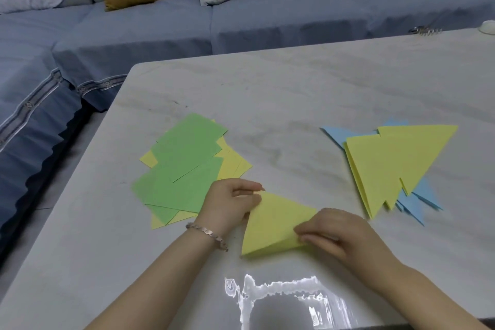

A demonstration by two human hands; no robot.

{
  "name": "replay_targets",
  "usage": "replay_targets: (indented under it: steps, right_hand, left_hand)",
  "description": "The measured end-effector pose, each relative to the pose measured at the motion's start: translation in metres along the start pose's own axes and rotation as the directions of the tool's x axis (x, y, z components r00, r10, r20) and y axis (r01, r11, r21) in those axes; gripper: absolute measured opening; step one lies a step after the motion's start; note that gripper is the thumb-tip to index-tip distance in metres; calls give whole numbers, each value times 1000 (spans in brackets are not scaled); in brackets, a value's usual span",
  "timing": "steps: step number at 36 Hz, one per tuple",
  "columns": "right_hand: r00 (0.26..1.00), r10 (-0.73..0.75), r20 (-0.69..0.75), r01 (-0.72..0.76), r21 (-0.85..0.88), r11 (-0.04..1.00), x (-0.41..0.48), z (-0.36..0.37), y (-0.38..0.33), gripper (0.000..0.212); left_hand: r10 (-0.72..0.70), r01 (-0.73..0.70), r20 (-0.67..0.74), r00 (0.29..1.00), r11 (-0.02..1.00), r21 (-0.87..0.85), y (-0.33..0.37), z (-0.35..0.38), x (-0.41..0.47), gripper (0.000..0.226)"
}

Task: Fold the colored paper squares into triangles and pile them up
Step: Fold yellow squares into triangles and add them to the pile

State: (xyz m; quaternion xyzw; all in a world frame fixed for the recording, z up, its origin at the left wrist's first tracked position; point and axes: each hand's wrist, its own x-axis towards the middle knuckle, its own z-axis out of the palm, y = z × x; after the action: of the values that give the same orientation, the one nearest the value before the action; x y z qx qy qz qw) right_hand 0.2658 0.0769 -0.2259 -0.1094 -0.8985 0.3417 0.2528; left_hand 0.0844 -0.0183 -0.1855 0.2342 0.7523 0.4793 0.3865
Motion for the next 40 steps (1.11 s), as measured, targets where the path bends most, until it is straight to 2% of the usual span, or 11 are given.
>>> replay_targets:
  steps: [3,6,9,14,17,22,28,30,33,36,40]
  right_hand:
    - [983,156,-96,-138,178,974,6,-3,-8,22]
    - [946,280,-163,-236,245,940,11,-3,-11,32]
    - [958,240,-154,-203,224,953,16,-3,-15,36]
    - [984,140,-113,-113,215,970,19,-1,-19,40]
    - [992,91,-89,-75,164,984,20,-3,-19,46]
    - [991,83,-103,-67,152,986,23,-4,-22,46]
    - [991,90,-101,-84,56,995,20,-6,-24,49]
    - [972,197,-128,-183,111,977,18,-11,-25,41]
    - [919,378,-113,-334,291,897,16,-18,-26,32]
    - [896,431,-108,-368,367,855,15,-19,-29,22]
    - [865,479,-149,-388,406,827,15,-18,-33,39]
  left_hand:
    - [138,-151,104,985,980,126,5,7,-9,36]
    - [182,-201,166,969,974,107,6,15,-18,39]
    - [196,-212,163,967,973,92,3,21,-26,38]
    - [135,-140,177,975,990,15,3,26,-33,42]
    - [118,-109,178,977,992,-60,7,27,-35,27]
    - [93,-77,222,971,994,-81,7,27,-37,27]
    - [128,-124,82,988,991,-51,10,28,-39,30]
    - [147,-142,52,988,986,-83,11,26,-38,29]
    - [169,-162,35,985,974,-156,13,24,-39,29]
    - [186,-181,6,983,965,-190,14,25,-41,30]
    - [167,-173,-51,985,975,-142,12,27,-41,29]
